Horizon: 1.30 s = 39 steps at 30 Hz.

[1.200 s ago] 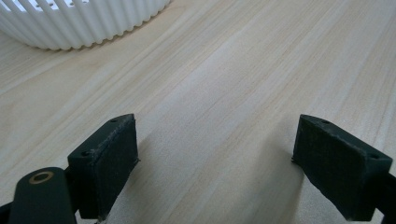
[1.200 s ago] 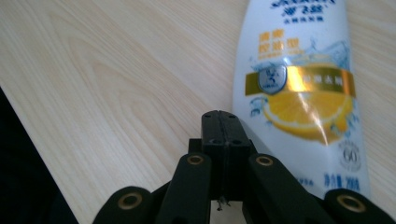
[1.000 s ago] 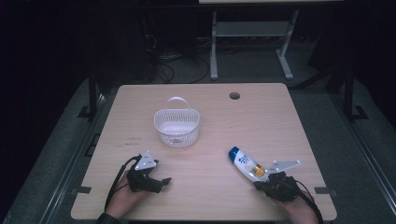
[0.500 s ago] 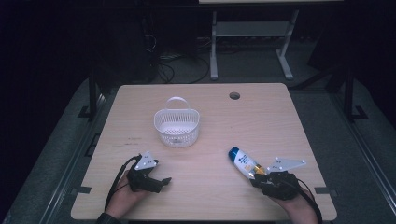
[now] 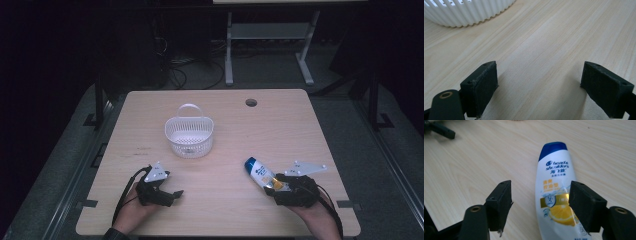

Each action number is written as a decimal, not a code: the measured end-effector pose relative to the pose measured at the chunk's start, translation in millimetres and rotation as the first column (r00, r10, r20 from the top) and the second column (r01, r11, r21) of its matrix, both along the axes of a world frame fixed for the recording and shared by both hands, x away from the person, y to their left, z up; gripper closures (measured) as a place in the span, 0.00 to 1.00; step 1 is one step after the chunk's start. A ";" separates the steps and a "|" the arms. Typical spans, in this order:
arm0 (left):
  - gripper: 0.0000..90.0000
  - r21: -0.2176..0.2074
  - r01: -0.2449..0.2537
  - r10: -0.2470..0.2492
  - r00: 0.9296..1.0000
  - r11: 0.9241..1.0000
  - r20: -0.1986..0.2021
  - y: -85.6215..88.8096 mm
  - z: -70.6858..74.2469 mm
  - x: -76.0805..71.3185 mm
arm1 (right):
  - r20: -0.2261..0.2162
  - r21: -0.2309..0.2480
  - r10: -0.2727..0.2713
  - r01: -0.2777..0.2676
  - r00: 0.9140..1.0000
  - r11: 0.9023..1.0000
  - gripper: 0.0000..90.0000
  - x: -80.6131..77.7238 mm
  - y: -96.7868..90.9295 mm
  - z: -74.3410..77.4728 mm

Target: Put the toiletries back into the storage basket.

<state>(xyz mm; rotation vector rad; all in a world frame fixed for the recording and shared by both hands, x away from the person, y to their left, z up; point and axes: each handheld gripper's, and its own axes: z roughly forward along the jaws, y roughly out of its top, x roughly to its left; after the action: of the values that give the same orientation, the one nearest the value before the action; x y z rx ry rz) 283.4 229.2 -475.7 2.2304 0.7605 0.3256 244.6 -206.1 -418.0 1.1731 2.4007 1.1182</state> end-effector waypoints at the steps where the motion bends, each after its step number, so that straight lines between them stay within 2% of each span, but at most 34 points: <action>1: 0.14 0.000 0.000 0.000 1.000 1.000 0.000 0.0 0.0 0.0 | 0.001 0.001 -0.005 0.005 1.000 1.000 0.36 1.1 -0.1 1.7; 9: 0.14 -0.001 0.000 0.000 1.000 1.000 0.001 0.0 -0.1 0.0 | 0.011 -0.007 -0.047 0.047 0.999 0.999 0.30 12.2 -4.5 10.3; 16: 0.14 -0.001 -0.001 0.001 1.000 1.000 0.002 -0.2 -0.1 0.0 | 0.002 -0.007 -0.052 0.052 0.999 0.999 0.27 23.2 -2.0 14.3; 33: 0.14 -0.005 -0.006 0.006 1.000 1.000 0.001 -0.9 -0.2 0.0 | -0.019 -0.055 -0.043 0.042 0.999 0.998 0.25 57.4 21.5 18.6; 39: 0.14 0.000 -0.003 0.003 1.000 1.000 0.001 -0.6 0.0 0.1 | -0.058 -0.089 -0.036 0.031 0.998 0.996 0.25 70.1 32.7 13.1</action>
<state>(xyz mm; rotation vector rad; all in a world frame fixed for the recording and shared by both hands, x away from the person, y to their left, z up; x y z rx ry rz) 283.6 228.5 -475.7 2.2290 0.7630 0.3280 314.7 -173.3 -404.8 1.2294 2.4383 0.9705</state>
